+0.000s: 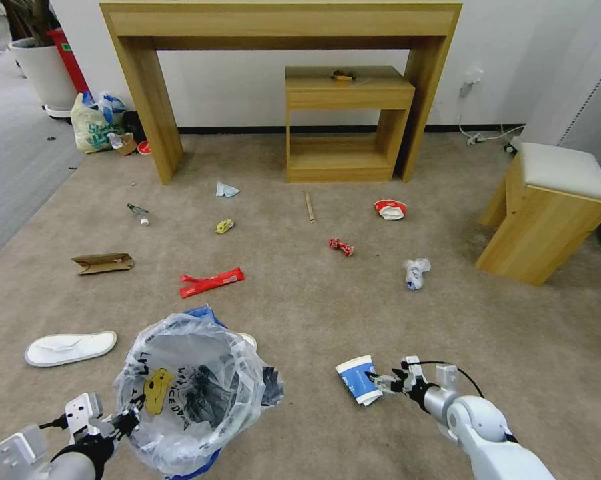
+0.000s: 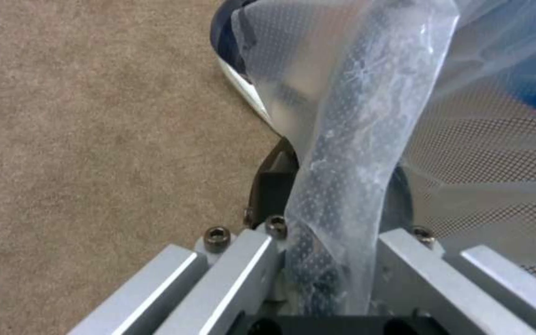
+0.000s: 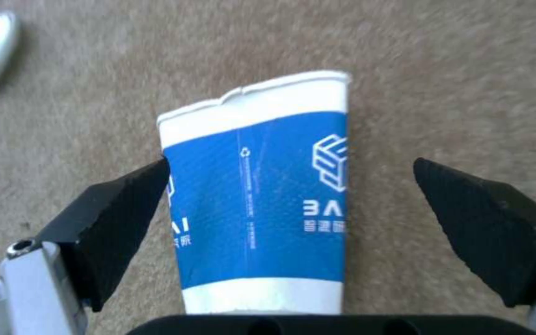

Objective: Pick up the trash bin and place the garbage on the floor into it.

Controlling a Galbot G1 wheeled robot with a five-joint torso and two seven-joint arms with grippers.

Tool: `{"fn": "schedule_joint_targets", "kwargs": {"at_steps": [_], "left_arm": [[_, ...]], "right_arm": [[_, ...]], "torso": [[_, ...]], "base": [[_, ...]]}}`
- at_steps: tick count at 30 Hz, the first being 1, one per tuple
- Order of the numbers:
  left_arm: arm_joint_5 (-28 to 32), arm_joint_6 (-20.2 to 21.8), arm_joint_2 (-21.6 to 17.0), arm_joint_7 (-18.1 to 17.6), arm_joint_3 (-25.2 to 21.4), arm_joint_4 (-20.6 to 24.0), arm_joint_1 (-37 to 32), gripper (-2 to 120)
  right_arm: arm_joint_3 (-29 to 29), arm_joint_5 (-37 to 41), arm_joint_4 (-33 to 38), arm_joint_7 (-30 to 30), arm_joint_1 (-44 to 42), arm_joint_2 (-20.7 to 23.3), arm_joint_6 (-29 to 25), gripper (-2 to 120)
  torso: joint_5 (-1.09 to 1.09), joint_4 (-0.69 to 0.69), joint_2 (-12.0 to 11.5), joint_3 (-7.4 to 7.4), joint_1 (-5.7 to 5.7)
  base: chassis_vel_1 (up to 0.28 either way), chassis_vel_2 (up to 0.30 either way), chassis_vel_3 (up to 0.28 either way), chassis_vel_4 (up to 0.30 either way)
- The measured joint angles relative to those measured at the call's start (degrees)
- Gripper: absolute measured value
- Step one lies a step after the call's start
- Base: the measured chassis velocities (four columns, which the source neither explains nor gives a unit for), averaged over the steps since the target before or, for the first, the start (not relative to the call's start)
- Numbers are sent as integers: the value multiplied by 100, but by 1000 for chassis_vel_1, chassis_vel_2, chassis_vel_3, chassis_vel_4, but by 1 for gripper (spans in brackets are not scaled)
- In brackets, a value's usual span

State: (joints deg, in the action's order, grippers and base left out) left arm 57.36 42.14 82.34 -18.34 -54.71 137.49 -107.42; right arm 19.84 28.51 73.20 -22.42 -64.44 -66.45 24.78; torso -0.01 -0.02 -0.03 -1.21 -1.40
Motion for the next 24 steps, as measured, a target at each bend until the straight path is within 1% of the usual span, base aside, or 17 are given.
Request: {"fn": "schedule_joint_targets", "kwargs": {"at_steps": [8, 13, 24], "left_arm": [[-12, 0, 17, -64, 2, -9, 27, 0], [-7, 0, 20, -85, 12, -6, 34, 0], [18, 0, -6, -114, 43, -16, 86, 0]], "right_arm": [[-277, -16, -442, 113, 323, -173, 168, 100], [-374, 1, -668, 116, 448, -217, 169, 100], [-429, -19, -837, 113, 560, -311, 119, 100]], "torso": [[0, 0, 0, 0, 0], [0, -1, 0, 0, 0], [-3, -2, 0, 1, 0]], "base": [[0, 0, 0, 0], [0, 0, 0, 0], [0, 0, 0, 0]]}}
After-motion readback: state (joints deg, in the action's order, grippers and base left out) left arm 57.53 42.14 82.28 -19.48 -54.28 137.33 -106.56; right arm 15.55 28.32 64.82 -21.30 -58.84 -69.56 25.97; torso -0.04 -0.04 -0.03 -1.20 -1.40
